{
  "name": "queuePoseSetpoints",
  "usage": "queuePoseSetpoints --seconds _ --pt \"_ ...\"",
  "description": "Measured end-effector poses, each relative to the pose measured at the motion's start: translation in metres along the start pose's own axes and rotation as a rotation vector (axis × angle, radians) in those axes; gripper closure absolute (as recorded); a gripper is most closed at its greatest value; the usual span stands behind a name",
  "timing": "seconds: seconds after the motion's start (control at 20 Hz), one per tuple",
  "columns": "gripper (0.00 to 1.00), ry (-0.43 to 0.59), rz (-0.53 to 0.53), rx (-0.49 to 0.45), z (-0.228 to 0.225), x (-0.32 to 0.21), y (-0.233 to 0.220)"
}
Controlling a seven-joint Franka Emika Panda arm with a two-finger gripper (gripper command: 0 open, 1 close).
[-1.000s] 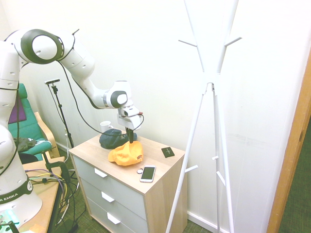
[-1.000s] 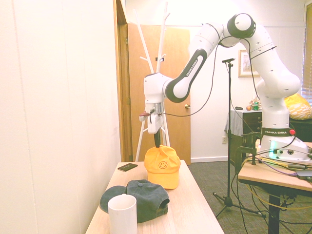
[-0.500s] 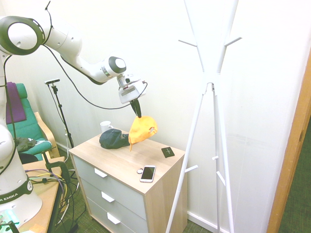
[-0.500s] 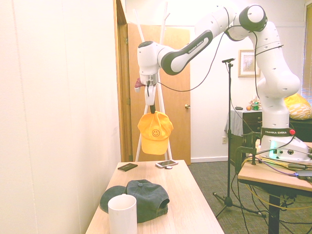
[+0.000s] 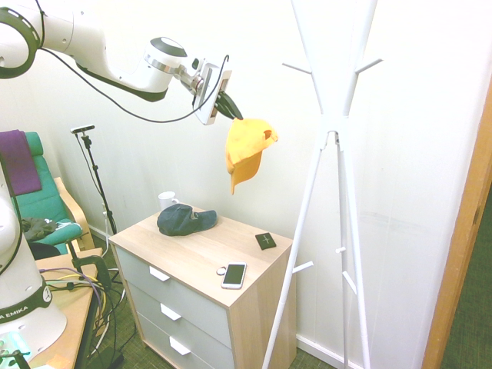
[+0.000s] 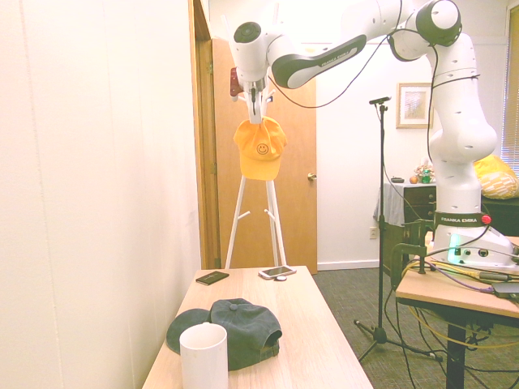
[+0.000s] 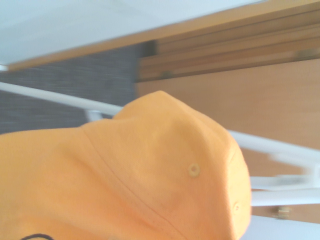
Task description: Hang the cap
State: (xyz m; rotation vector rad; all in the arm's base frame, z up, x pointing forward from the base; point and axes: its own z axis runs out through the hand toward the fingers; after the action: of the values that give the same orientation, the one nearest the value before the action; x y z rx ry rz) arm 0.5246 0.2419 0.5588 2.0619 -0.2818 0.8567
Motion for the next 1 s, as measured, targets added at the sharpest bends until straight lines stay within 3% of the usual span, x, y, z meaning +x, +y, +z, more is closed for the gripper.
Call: queuePoseSetpoints --seconds 0.35,0.75,1.0 --pt "1.00 0.139 -0.024 -0.159 -0.003 0.030 0.054" --pt "1.00 0.242 0.025 -0.192 -0.058 0.078 0.128" --pt "1.00 0.231 0.047 -0.223 -0.035 0.092 0.146"
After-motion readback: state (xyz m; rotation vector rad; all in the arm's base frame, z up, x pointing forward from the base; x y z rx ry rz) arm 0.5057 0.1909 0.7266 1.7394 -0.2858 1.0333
